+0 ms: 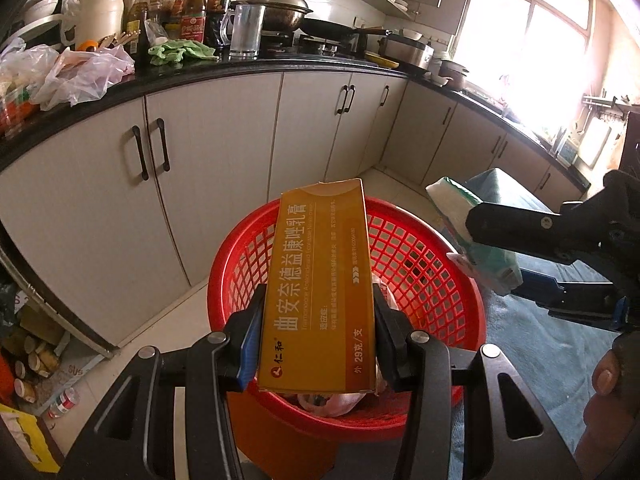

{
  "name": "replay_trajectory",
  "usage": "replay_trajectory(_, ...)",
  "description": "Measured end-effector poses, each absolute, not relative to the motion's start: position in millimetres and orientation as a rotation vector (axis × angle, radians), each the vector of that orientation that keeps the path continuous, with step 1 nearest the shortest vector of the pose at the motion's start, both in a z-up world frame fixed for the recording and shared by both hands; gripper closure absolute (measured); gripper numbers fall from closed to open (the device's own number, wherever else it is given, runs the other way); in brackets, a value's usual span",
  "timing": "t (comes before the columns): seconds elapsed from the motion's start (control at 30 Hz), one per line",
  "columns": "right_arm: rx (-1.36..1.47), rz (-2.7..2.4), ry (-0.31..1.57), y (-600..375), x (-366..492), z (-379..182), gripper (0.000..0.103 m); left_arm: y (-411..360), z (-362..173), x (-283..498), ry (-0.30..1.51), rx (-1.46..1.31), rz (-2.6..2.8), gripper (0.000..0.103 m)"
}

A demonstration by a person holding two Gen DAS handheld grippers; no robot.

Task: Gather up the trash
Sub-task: 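Carry the orange box and green packet with both tools over the red basket, then open both tools to drop the box and packet into the basket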

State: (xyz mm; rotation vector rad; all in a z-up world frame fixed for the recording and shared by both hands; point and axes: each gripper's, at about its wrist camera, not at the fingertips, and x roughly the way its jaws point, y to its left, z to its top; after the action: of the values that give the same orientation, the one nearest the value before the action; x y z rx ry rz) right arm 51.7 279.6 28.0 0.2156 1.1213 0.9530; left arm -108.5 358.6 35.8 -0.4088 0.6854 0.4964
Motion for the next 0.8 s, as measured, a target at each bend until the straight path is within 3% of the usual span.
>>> replay_trajectory(0.8,0.224,0.926,1.134,286,62,22,0.026,361,32,-100,0.691,-0.408,0.494,0.057)
